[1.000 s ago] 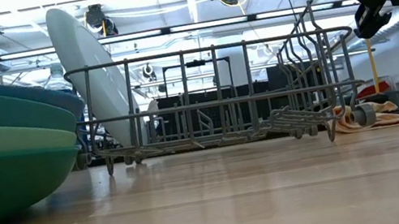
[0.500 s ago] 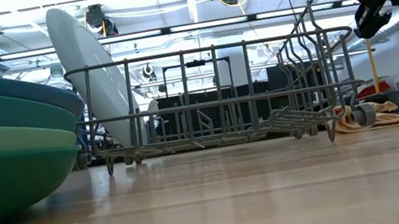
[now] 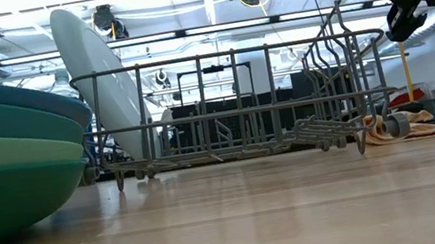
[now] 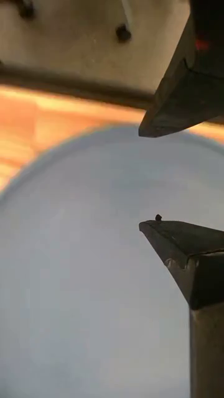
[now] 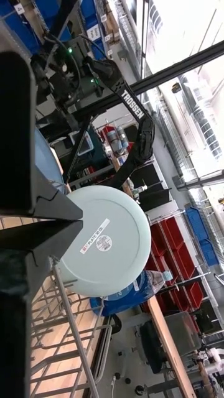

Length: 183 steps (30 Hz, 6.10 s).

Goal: Sort dishes
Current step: Put the blue plate into the dish rack

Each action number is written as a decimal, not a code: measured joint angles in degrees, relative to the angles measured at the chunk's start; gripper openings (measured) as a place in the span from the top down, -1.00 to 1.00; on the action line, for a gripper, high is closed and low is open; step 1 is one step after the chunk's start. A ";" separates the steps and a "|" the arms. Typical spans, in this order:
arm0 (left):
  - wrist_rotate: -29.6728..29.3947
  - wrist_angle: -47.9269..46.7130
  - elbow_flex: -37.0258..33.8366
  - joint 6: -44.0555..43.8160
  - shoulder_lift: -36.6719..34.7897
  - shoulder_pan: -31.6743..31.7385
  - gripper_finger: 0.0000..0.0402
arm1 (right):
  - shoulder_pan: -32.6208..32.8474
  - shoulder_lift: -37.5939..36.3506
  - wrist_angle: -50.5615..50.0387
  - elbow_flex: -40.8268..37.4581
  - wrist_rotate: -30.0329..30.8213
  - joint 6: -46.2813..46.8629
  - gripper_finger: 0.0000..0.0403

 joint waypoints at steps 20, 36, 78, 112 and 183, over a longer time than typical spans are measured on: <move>2.61 4.97 -2.93 1.36 0.02 0.68 -0.15 | 0.00 0.01 0.00 0.00 -0.02 0.05 0.96; 4.93 5.20 -6.12 0.87 0.35 0.74 -0.15 | 0.00 0.01 0.00 0.00 0.00 0.16 0.96; 3.23 -0.10 -6.73 2.39 5.40 1.12 -0.14 | 0.00 -0.01 0.02 0.00 0.00 -0.01 0.96; 0.28 -11.24 6.61 3.87 5.32 1.46 1.00 | 0.00 0.01 0.02 0.00 0.00 -0.25 0.96; -8.31 1.10 6.23 -1.74 5.38 4.37 1.00 | 6.55 18.68 15.16 10.59 -3.02 -13.58 0.32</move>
